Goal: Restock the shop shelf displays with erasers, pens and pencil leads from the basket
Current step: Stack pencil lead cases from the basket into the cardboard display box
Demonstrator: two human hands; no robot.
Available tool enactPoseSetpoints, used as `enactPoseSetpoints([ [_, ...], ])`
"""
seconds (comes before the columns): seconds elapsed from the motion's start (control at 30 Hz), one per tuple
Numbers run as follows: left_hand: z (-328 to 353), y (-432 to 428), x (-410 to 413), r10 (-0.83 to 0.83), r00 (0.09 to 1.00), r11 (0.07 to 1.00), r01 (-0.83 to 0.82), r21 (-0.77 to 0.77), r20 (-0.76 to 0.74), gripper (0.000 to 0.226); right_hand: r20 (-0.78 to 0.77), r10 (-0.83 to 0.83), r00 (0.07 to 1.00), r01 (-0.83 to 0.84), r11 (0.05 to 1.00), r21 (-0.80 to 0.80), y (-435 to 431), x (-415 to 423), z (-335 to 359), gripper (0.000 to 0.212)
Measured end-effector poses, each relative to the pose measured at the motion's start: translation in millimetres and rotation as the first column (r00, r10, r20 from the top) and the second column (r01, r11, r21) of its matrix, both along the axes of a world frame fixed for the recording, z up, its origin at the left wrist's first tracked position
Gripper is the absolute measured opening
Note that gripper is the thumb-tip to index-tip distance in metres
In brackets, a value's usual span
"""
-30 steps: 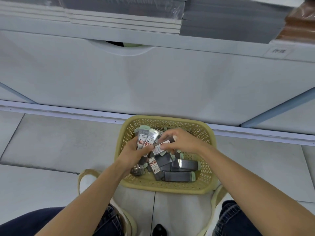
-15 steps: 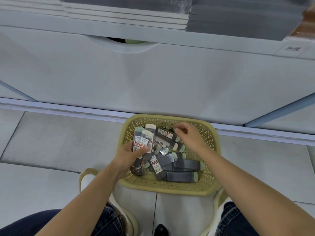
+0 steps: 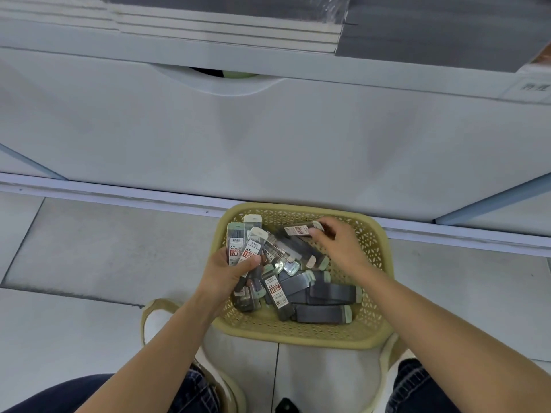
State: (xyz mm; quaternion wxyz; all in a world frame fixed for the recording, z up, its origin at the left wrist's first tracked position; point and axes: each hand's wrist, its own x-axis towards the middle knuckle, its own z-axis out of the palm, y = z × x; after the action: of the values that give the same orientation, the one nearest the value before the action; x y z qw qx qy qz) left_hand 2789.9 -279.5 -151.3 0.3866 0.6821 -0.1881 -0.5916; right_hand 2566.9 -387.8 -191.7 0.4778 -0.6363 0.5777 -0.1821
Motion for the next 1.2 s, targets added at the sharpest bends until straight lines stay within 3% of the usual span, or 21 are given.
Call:
enactPoseSetpoints([
  [0.1,10,-5,0,0.003,1.000,0.999,-0.002,-0.033,0.023,0.021,0.185,-0.024,0.982,0.012,0.998,0.063,-11,-4,31,0.009],
  [0.17,25,-10,0,-0.001,1.000,0.997,0.001,-0.071,0.005,0.020,0.245,-0.018,0.969,0.000,0.997,0.072,-22,-3,54,0.020],
  [0.3,66,-21,-3,-0.039,0.999,0.987,0.036,-0.159,-0.018,0.037,0.327,0.145,0.934,-0.185,0.978,0.095,-37,4,111,0.021],
  [0.47,125,-29,-10,-0.104,0.994,0.958,0.091,-0.273,-0.035,0.044,0.356,0.350,0.867,-0.369,0.929,-0.013,-41,8,194,0.012],
  [0.6,178,-32,-16,-0.165,0.986,0.919,0.161,-0.361,0.020,0.050,0.300,0.405,0.864,-0.385,0.914,-0.126,-38,5,251,0.029],
  [0.7,217,-33,-24,-0.215,0.973,0.874,0.229,-0.427,0.083,0.033,0.258,0.447,0.857,-0.407,0.892,-0.194,-29,1,293,0.023],
  [0.87,275,-37,-38,-0.226,0.943,0.780,0.327,-0.534,0.246,0.016,0.234,0.355,0.905,-0.244,0.884,-0.399,-21,-17,368,0.019],
  [0.93,296,-39,-41,-0.269,0.901,0.727,0.422,-0.541,0.340,0.014,0.252,0.259,0.932,-0.117,0.877,-0.466,-21,-27,397,0.019],
  [1.0,316,-39,-43,-0.339,0.831,0.674,0.541,-0.503,0.441,0.014,0.228,0.238,0.944,-0.101,0.867,-0.487,-20,-39,418,0.025],
  [1.2,346,-35,-57,-0.529,0.564,0.561,0.793,-0.237,0.634,0.020,0.142,0.438,0.888,-0.365,0.858,-0.361,-3,-57,413,0.015],
])
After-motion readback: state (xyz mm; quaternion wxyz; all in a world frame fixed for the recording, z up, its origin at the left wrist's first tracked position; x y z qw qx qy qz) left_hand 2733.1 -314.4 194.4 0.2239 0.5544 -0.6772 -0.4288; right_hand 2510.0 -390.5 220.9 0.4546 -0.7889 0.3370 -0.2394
